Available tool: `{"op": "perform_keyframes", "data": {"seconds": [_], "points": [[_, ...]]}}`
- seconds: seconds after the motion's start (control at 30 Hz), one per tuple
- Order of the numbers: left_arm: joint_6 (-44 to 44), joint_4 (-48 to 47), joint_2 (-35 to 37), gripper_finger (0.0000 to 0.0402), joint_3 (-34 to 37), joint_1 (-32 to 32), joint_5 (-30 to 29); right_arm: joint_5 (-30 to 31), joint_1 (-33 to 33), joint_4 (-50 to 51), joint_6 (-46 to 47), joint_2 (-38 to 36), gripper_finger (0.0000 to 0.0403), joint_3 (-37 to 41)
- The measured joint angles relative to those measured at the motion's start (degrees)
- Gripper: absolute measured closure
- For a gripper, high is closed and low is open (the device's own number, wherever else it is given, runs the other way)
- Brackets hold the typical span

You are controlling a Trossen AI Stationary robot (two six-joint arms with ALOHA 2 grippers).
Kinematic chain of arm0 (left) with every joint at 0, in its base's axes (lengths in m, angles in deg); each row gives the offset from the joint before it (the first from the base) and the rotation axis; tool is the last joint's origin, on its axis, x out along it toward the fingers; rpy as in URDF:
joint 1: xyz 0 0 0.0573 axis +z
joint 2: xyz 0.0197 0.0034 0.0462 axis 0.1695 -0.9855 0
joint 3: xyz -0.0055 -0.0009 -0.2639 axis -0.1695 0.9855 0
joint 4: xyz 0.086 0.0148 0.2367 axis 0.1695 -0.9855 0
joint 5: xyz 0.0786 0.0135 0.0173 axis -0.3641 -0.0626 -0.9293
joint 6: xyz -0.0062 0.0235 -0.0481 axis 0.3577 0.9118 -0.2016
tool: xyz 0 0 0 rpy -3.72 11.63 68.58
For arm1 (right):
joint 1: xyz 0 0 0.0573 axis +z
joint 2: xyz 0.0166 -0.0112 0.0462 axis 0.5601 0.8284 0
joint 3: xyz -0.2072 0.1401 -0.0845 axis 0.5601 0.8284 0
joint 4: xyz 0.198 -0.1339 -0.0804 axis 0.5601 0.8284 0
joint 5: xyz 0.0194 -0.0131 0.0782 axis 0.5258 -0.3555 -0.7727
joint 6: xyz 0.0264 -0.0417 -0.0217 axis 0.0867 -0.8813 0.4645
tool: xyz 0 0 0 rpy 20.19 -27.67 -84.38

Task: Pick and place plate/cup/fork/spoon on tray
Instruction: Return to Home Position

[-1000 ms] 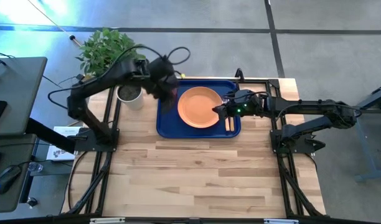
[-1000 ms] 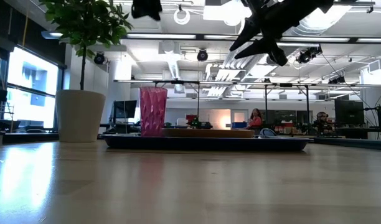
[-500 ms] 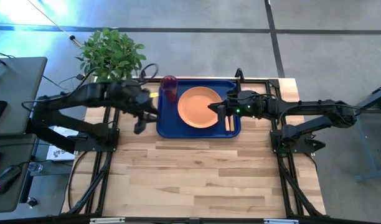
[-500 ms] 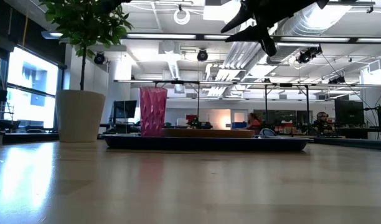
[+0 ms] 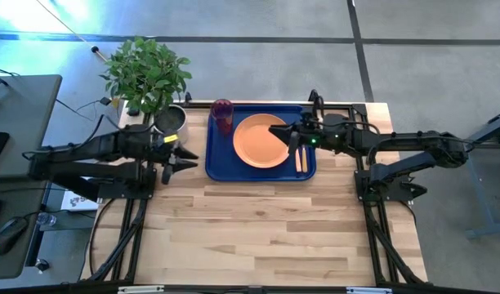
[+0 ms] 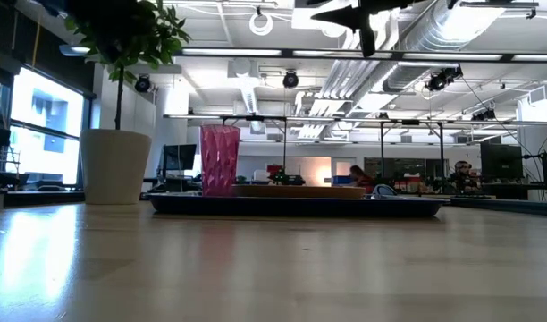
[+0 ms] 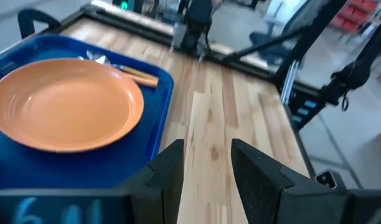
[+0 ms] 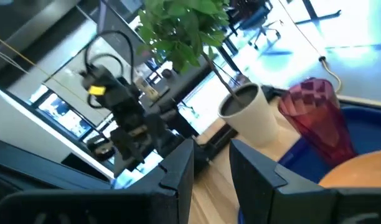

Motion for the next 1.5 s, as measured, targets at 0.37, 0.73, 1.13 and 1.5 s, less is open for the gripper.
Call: {"op": "perform_keyframes", "data": {"seconds": [0.37, 0.73, 1.13, 1.5], "points": [[-0.3, 7.3, 14.7, 0.0277, 12.1, 0.0, -0.1, -4.6, -0.1, -2.2, -0.2, -1.1, 0.0308, 0.0], [-8.2, 7.3, 29.9, 0.0277, 20.9, 0.0, -0.1, -4.5, 1.0, 3.5, -18.6, -20.9, 0.0308, 0.0], [-9.2, 7.8, 32.6, 0.0277, 23.9, 0.0, 0.6, -4.9, 7.2, 3.4, -27.6, -32.6, 0.0308, 13.0], [-13.9, 4.2, 32.8, 0.0277, 23.9, 0.0, -0.5, -4.9, 7.5, -6.4, -18.8, -44.4, 0.0308, 36.5]]}}
